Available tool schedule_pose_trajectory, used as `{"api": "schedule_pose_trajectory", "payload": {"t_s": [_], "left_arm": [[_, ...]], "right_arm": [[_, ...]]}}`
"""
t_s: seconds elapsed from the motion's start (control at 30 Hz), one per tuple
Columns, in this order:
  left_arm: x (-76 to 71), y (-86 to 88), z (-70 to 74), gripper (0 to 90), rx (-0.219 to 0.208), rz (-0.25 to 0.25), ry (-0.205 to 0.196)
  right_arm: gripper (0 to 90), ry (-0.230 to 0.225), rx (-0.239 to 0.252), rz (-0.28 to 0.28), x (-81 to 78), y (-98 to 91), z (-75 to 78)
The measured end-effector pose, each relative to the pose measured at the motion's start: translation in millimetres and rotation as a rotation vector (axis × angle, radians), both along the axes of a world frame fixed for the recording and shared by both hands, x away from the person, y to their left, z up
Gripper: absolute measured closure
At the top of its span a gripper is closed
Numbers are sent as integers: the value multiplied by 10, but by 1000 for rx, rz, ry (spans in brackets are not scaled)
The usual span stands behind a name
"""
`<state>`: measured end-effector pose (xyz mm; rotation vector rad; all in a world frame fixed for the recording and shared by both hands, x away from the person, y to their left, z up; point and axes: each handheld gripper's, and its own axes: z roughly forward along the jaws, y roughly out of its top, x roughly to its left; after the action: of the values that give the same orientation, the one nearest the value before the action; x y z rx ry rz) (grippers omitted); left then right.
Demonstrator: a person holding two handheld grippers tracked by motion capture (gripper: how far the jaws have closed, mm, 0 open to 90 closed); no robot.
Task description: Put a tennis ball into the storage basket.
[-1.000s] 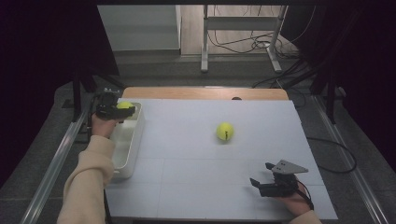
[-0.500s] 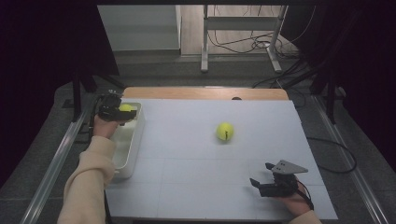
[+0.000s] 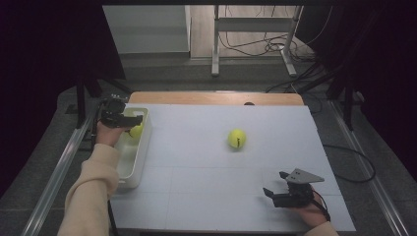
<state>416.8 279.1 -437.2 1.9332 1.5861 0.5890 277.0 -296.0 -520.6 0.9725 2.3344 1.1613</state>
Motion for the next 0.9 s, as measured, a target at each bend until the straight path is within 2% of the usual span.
{"api": "schedule_pose_trajectory", "payload": {"t_s": [0.23,0.43,0.57,0.83,0.9], "left_arm": [[-81,17,47,129,-47,-25,-43],[-197,2,85,142,-104,-71,-86],[-254,-37,107,143,-105,-99,-107],[-414,-220,217,145,-138,-198,-188],[-429,-236,230,146,-146,-206,-196]], "right_arm": [[127,-2,-5,-3,-7,-1,4],[129,-12,9,-8,-3,-9,13],[129,-12,15,-8,-3,-12,21],[129,-20,26,0,9,-18,20],[129,-20,27,1,14,-21,22]]}}
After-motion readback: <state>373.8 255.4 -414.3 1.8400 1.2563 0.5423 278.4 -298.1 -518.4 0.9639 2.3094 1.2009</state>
